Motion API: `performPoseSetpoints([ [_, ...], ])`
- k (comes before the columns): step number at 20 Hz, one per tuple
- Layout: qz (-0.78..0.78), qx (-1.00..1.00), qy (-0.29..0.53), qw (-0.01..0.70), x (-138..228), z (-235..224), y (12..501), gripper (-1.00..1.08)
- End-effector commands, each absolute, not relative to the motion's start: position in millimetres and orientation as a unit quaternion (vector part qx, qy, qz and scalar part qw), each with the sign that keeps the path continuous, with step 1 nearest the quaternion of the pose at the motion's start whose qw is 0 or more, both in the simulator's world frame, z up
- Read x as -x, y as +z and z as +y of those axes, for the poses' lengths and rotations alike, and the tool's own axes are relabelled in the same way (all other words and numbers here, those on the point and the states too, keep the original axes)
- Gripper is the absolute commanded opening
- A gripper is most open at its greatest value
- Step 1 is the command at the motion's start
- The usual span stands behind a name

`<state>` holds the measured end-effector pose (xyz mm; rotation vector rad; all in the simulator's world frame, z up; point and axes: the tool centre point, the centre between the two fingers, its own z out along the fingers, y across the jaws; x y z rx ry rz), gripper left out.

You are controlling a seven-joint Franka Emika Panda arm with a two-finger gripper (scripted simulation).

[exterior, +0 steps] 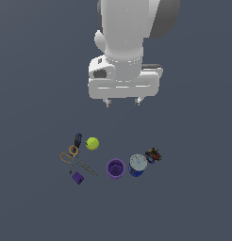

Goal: Pick up a designated object from a clutter of objects.

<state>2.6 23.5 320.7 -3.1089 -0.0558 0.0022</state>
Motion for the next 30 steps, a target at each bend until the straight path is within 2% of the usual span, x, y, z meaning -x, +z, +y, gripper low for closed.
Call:
performPoseSetpoints([
  [1,-0.018,1.000,0.001,0.016,-2.6,23.5,320.7,1.00],
  [9,-0.037,0.999,-0.004,0.014,-11.4,46.4,319.0,1.00],
  [30,0.022,1.000,-0.002,0.014,-22.3,59.2,298.8,1.00],
])
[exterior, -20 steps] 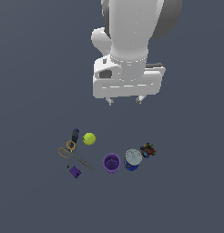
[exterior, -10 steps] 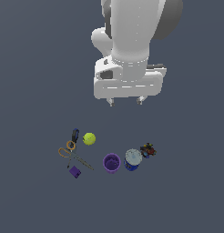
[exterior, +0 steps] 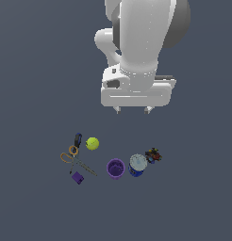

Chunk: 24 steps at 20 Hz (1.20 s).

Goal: Pick up a designated object from a clutter of objects.

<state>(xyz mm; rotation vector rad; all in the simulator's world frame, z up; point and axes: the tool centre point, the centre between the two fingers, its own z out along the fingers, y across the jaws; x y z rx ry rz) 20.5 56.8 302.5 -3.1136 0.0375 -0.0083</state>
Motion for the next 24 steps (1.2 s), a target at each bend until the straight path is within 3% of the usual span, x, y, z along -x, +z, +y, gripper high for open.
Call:
performPoseSetpoints([
  [1,0.030,0.999,-0.002,0.014,-23.7,60.9,296.1,1.00],
  [24,0.266,0.964,0.002,0.009,-54.4,115.5,207.5,1.00],
])
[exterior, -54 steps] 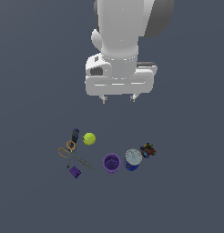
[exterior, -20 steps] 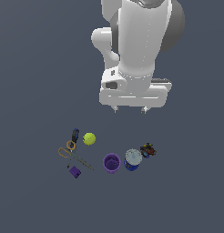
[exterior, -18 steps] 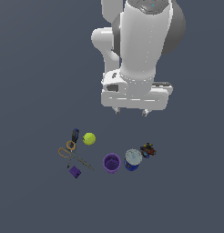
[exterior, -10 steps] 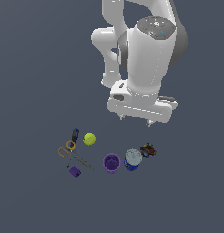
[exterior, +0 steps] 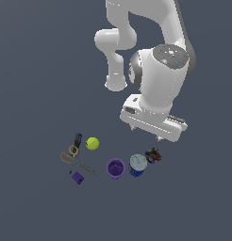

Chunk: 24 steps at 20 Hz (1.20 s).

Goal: Pick up a designated object from a clutter of objects.

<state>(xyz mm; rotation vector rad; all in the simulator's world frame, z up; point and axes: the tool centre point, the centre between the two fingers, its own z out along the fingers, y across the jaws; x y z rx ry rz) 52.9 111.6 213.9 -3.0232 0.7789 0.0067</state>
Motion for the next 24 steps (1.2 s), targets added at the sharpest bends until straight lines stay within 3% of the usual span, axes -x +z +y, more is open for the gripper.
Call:
performPoseSetpoints([
  [1,0.276,0.961,0.002,0.009,-55.3,118.0,203.3,1.00],
  [24,0.493,0.870,0.001,0.002,-62.9,174.1,105.6,1.00],
])
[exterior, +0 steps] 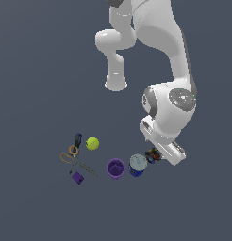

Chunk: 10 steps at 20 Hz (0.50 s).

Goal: Pick up a designated object from a clutter of objects.

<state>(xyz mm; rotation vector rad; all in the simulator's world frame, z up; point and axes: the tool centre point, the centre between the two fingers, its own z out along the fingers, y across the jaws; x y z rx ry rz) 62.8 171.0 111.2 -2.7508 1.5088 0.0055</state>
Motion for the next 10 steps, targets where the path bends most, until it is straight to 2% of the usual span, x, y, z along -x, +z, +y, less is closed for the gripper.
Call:
performPoseSetpoints([
  [1,0.500,0.866,0.001,0.002,-62.7,175.9,102.2,1.00],
  [10,0.539,0.843,0.000,0.000,-61.4,186.3,82.7,1.00],
])
